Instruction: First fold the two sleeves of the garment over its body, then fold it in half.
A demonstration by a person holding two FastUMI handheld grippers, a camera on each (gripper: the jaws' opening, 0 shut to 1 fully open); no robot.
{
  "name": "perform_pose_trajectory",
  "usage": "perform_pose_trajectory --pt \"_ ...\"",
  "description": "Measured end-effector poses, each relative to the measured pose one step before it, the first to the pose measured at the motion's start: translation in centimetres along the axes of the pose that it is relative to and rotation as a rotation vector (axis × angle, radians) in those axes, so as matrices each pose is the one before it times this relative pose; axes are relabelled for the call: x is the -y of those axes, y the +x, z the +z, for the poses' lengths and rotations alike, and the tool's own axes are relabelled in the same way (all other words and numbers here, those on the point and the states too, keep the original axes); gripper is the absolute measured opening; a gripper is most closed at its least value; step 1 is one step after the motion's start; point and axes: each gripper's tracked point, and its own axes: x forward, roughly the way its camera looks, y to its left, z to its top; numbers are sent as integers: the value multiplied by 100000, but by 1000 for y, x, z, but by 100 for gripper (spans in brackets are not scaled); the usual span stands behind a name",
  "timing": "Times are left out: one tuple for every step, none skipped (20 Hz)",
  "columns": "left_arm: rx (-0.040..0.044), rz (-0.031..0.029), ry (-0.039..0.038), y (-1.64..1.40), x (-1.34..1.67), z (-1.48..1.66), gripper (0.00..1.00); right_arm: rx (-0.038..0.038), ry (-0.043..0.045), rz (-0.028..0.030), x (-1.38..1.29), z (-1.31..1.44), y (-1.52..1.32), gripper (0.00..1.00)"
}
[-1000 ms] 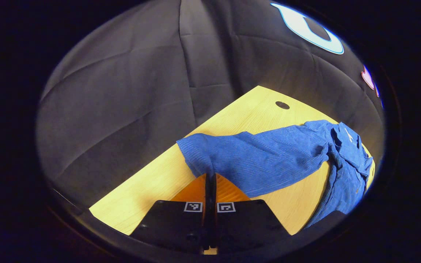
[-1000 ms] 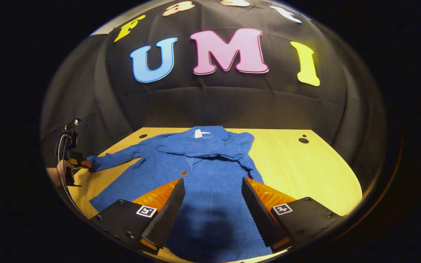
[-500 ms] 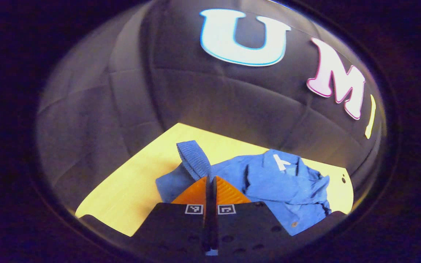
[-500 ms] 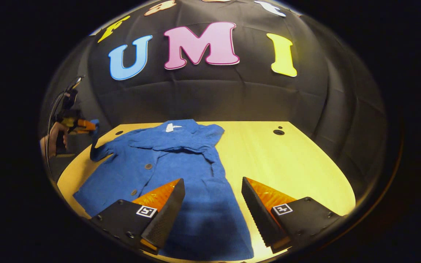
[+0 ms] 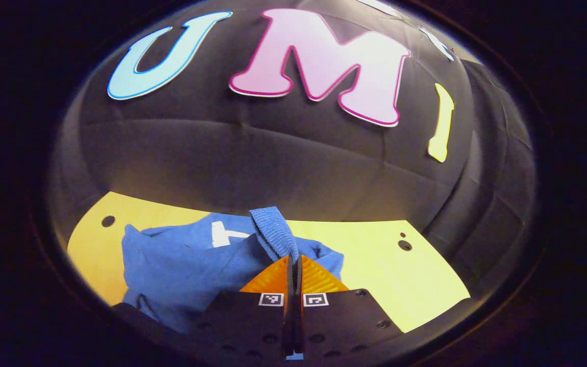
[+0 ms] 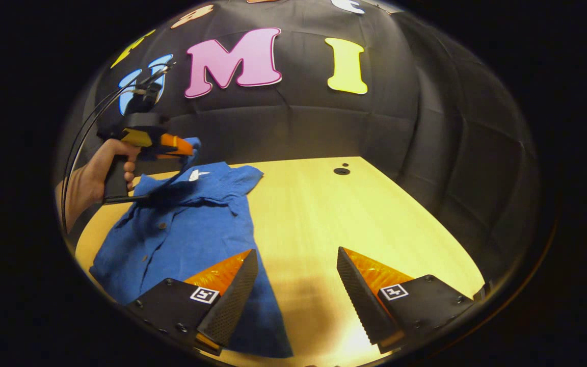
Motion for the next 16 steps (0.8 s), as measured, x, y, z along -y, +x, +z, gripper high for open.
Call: perform_pose_trajectory --pt "-560 1079 2477 450 1599 -458 0 366 -513 -1722 1010 134 -191 99" --pt "-1682 -1508 2308 638 1586 -860 0 160 954 -1093 702 131 -129 99" --pt "-4779 -4109 1282 364 1707 -1203 24 58 2069 -562 515 -46 -247 99" --pt "-3579 -2077 -747 -261 1167 -1001 44 -157 2443 -169 193 -119 -163 99" --pt "-453 -905 -682 505 424 -393 63 -622 2195 221 -93 -311 -90 99" --pt "1086 -603 -202 -412 -108 -164 83 -1350 1303 515 -234 -593 -91 99" --pt "1018 -221 5 -1119 -447 -158 83 -2630 792 431 -298 -832 -72 98" --pt "478 -211 486 -1492 -501 -402 83 -2975 1069 1698 -607 -871 -49 98" --pt "41 741 1196 -1624 -914 -683 83 -2486 1059 1913 -797 -736 -13 98" --pt "524 1536 1965 -1859 -1296 -711 83 -1931 491 1412 -779 -576 118 98" --pt "317 1793 2023 -1767 -1446 -893 83 -1731 -258 1055 -628 -586 -9 98" --pt "-342 1914 1614 -2025 -1631 -1332 83 -1767 -751 482 -552 -469 32 98" --pt "-1436 1734 1049 -2214 -1737 -1740 83 -2472 -604 375 -498 -670 250 98" --pt "-2044 1698 131 -2267 -1906 -2034 83 -3740 -344 1165 -667 -895 149 98" --pt "-2908 2288 -367 -2291 -2078 -2311 83 -2371 440 983 -573 -671 97 98" --pt "-3607 3094 -383 -2136 -2500 -2536 82 -2246 534 608 -446 -484 127 99"
